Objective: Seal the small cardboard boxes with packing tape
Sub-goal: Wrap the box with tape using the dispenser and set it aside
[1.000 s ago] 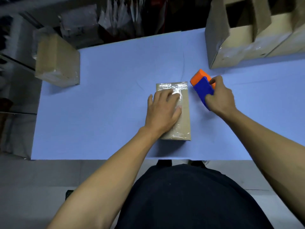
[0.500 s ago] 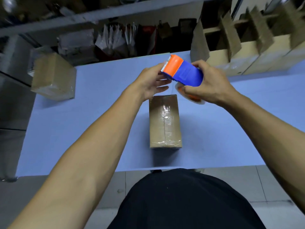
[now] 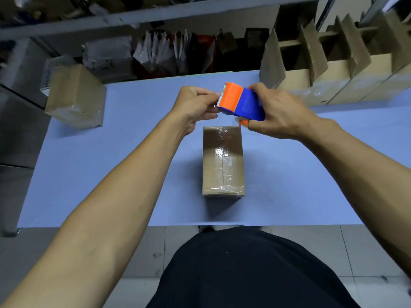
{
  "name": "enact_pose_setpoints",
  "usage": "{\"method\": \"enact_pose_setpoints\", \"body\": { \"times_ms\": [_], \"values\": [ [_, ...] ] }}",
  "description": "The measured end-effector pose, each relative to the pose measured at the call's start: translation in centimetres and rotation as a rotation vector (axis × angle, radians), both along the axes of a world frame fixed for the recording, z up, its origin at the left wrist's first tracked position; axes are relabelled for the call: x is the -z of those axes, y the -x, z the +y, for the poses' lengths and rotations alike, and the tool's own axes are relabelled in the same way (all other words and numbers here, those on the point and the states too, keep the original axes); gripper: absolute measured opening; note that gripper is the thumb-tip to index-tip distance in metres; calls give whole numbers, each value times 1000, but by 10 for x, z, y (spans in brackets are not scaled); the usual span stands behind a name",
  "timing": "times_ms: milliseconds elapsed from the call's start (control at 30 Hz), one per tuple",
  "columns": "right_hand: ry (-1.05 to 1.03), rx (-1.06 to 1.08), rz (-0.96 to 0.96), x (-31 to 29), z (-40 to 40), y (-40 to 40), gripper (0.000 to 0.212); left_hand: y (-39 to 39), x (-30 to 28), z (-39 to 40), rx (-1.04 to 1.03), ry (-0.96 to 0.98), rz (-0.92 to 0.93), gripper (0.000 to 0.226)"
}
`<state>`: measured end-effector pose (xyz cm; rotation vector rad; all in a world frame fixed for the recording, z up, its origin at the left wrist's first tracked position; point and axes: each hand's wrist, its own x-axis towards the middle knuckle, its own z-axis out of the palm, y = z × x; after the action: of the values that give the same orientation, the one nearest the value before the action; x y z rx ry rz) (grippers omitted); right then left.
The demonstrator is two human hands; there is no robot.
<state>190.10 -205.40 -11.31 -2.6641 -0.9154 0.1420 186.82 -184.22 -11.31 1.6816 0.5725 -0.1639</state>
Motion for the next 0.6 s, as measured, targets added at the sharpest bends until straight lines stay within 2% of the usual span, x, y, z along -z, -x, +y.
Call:
{"method": "enact_pose_setpoints", "body": {
  "times_ms": [67, 200, 333, 467, 600],
  "values": [
    [-51, -25, 3, 4, 0, 1, 65, 2, 4, 2, -34, -47, -18, 17],
    [-98, -74, 17, 7, -2, 2, 61, 10, 21, -1, -121, -100, -29, 16],
    [-32, -100, 57, 18, -30, 0, 57, 27, 45, 19, -289, -68, -31, 17],
    [15, -108, 81, 32, -46, -3, 60, 41, 67, 26, -222, -58, 37, 15],
    [30, -107, 66, 45, -45, -6, 65, 41, 79, 19, -255, -34, 66, 11]
  ]
}}
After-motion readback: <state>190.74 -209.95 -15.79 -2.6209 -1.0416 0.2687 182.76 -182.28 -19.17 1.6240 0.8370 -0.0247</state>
